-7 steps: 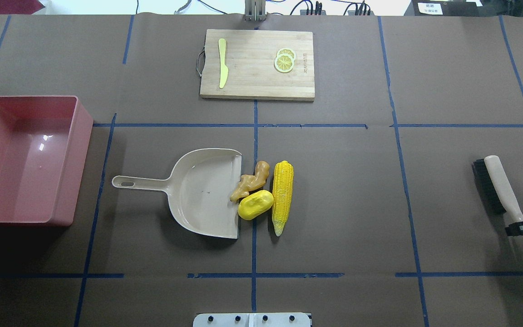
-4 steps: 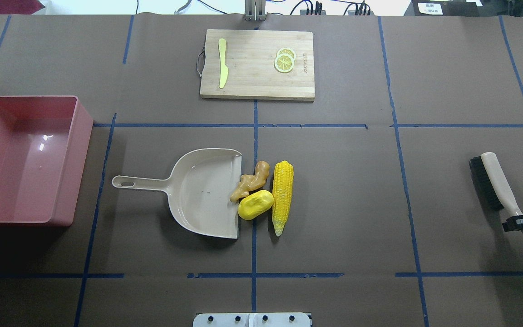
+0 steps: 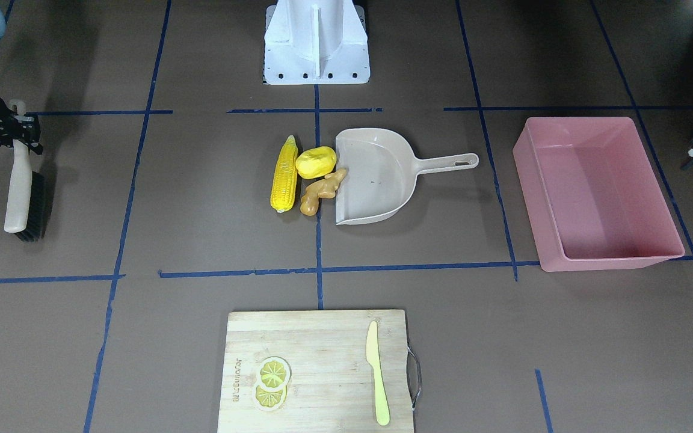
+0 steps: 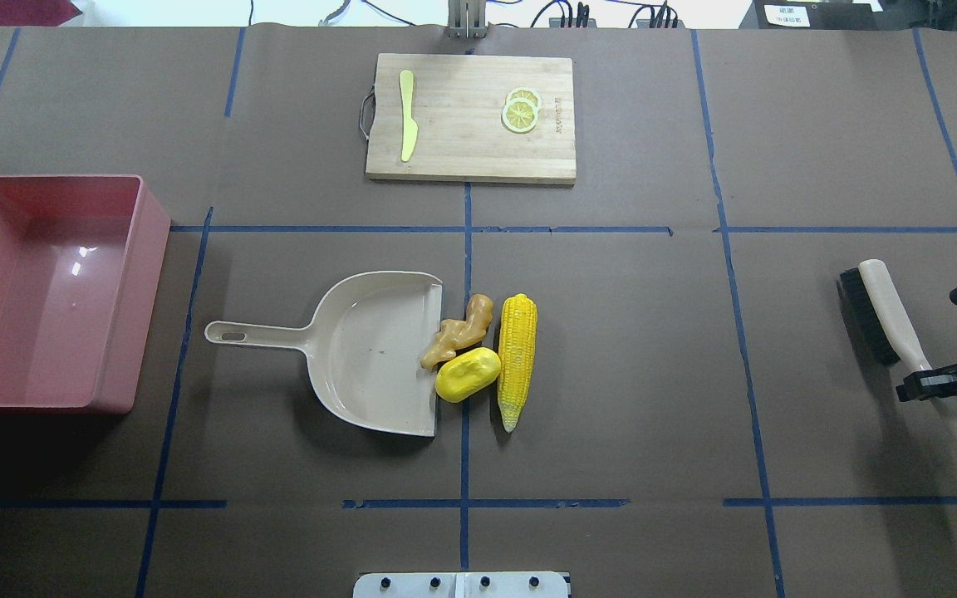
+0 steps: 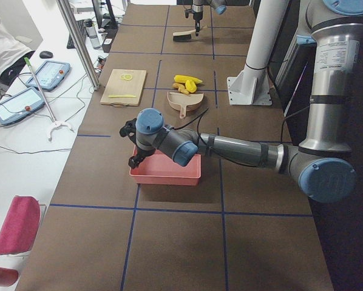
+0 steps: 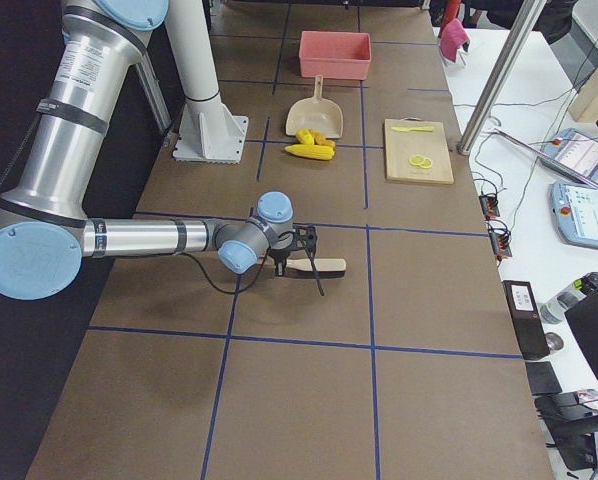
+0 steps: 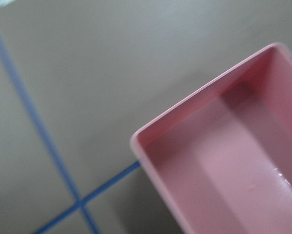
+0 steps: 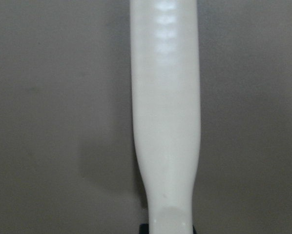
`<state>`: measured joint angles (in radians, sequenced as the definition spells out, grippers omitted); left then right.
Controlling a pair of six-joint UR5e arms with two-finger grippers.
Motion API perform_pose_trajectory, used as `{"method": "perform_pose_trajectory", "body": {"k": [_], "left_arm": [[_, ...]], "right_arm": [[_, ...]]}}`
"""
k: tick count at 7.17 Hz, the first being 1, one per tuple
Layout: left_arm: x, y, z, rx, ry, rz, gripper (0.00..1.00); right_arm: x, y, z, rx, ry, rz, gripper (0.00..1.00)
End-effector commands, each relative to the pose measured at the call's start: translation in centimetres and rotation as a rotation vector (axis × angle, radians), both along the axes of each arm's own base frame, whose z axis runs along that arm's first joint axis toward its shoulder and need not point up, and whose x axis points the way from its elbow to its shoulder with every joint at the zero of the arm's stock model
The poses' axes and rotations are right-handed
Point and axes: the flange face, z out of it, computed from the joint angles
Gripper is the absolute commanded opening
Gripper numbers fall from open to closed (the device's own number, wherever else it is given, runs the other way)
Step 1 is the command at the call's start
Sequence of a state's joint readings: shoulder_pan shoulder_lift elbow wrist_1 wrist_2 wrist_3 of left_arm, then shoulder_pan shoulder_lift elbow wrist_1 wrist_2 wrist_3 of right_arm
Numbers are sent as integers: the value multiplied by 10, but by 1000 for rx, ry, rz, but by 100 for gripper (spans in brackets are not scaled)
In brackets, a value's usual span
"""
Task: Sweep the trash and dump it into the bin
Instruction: 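Reach the left gripper to the beige dustpan handle and grasp it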
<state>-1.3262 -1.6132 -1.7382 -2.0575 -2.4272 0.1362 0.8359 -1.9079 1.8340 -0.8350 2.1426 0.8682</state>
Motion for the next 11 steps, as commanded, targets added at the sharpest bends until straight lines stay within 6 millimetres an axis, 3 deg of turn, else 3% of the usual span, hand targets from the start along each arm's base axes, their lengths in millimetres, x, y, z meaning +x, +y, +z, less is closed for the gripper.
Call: {"method": "perform_pose_trajectory", "body": {"k": [1,2,5,6,7,9,11], "left_arm": [[84,5,-100,199,66,152,100],[124,17,-130,222,96,207,100],[253,75,-156,266,140,455,100],[279,81,-175,312,140,465,100],[300,91,-182,337,133,478,100],[306,94,-180,456,110,533,100],[317,90,-163,527,41,536,100]], "right_arm": [[-5,-6,-6,11,-5,3,0],[-7,-7,-7,14,-8,2,0],[-12,-11,-11,24,-12,3,0],[-12,-12,-12,26,-12,4,0],[-11,-12,-12,27,-11,5,0],[-11,-12,-11,25,-11,4,0],[-12,-12,-12,26,-12,4,0]]}}
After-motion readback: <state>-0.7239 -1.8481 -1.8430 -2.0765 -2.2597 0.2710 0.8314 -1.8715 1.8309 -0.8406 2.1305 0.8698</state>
